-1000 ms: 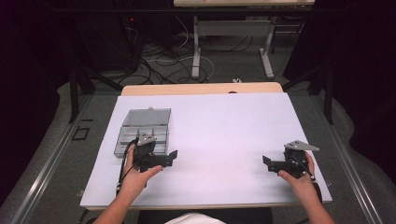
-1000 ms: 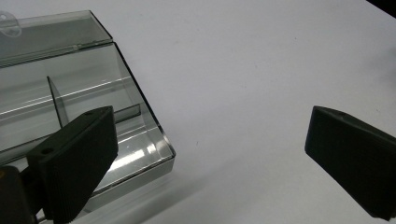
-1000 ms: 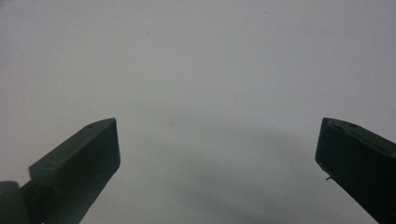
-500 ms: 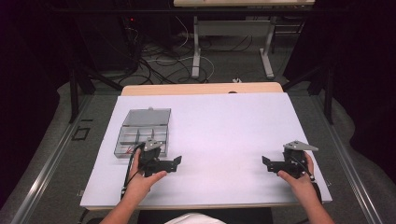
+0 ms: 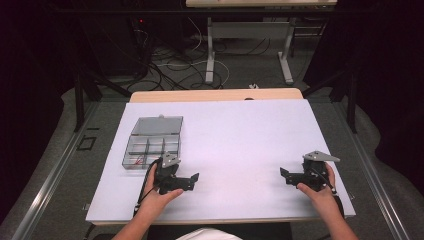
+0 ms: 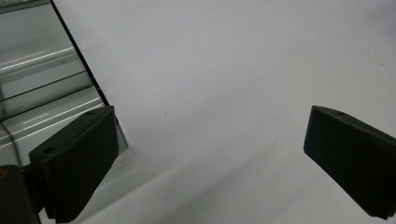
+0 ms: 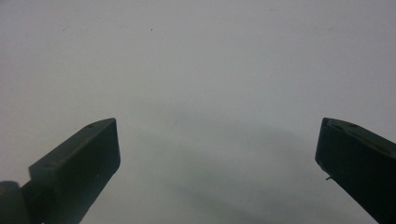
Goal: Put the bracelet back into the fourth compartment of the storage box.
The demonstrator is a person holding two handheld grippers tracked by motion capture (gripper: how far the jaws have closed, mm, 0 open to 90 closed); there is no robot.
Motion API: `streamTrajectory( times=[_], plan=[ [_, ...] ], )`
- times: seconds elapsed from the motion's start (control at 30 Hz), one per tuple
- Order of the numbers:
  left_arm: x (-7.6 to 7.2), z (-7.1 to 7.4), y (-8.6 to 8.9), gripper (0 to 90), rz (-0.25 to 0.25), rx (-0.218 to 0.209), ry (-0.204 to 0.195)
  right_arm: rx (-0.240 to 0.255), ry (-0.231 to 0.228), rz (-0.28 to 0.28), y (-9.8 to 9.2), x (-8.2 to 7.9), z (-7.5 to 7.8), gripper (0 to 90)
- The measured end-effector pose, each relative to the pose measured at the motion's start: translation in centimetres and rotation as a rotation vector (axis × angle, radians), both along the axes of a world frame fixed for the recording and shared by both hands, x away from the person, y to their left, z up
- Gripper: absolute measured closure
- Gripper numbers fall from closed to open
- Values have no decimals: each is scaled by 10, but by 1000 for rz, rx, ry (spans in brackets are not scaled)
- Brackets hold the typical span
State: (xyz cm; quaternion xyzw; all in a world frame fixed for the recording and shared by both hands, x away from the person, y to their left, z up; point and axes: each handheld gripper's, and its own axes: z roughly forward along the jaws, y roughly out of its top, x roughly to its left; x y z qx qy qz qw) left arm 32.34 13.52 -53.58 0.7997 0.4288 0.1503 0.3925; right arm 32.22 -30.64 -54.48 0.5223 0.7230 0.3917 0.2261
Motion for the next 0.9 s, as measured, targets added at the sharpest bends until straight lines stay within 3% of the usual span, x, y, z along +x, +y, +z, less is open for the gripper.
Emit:
streamTrajectory(
  times=[0.43, 0.9],
  plan=[
    [-3, -7, -11, 34, -50, 29, 1, -2, 0, 11, 1, 0, 0, 0],
    [-3, -10, -11, 42, -57, 43, 10, -5, 7, 18, 4, 1, -2, 0]
  ],
)
